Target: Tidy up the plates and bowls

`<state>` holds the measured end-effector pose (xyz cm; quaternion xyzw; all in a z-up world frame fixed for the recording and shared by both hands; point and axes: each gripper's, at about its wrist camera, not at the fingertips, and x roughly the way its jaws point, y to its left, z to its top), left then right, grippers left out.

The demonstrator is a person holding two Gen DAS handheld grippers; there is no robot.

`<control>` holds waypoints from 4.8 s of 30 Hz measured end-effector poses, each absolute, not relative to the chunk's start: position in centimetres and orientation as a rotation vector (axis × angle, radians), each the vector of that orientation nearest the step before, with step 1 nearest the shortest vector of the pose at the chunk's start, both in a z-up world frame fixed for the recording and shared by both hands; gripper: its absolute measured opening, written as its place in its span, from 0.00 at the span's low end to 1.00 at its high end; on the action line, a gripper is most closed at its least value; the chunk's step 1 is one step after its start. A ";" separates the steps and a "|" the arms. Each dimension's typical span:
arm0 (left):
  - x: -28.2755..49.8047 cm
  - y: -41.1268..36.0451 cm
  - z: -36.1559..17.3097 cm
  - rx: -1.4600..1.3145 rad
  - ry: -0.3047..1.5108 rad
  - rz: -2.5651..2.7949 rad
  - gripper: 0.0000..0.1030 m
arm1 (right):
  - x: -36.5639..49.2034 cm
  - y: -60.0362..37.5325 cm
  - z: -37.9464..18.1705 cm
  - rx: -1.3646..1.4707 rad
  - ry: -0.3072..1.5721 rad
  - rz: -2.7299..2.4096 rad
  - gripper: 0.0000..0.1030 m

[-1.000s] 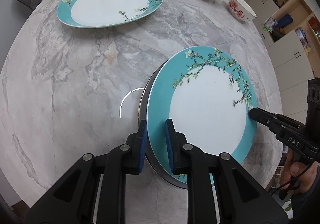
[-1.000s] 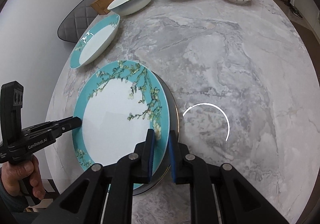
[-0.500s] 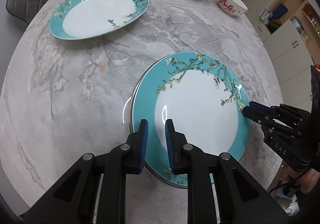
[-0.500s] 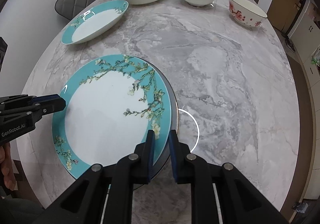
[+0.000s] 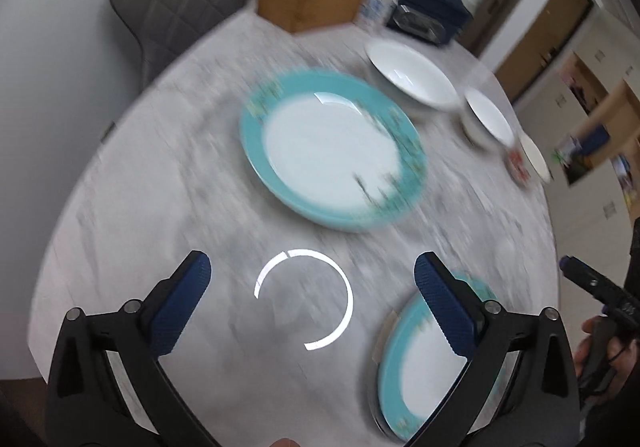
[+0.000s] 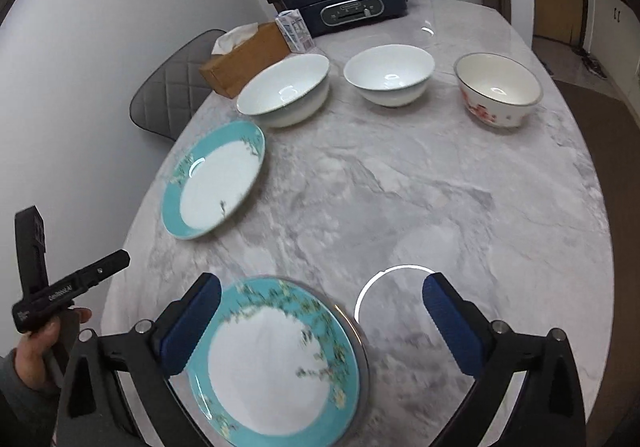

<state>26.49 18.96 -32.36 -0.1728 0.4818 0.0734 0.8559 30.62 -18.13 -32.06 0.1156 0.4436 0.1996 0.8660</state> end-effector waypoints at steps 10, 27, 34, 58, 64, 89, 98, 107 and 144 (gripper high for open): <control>37.3 27.0 -35.9 -0.331 1.127 0.229 0.99 | 45.2 -9.6 -35.6 0.321 1.068 0.569 0.84; 41.6 27.8 -40.9 -0.338 1.231 0.191 0.90 | 48.7 -5.2 -39.5 0.317 1.106 0.591 0.63; 42.1 27.2 -41.4 -0.328 1.230 0.176 0.24 | 48.5 -3.2 -39.6 0.216 1.118 0.602 0.24; 38.9 24.0 -36.4 -0.345 1.181 0.144 0.16 | 46.0 -5.7 -36.2 0.252 1.088 0.533 0.12; 36.5 22.6 -34.1 -0.352 1.145 0.119 0.16 | 43.9 -6.7 -34.6 0.262 1.060 0.526 0.11; 25.5 12.9 -30.6 -0.299 1.123 -0.045 0.16 | 28.8 -15.1 -32.3 0.283 0.969 0.436 0.10; 21.9 10.1 -34.4 -0.270 1.194 -0.082 0.16 | 24.6 -17.1 -36.0 0.287 1.013 0.386 0.10; 21.1 8.8 -37.3 -0.216 1.211 -0.091 0.16 | 23.1 -17.9 -39.2 0.249 1.025 0.327 0.10; 21.3 9.9 -36.9 -0.296 1.188 -0.027 0.59 | 22.2 -17.4 -40.5 0.104 1.028 0.271 0.76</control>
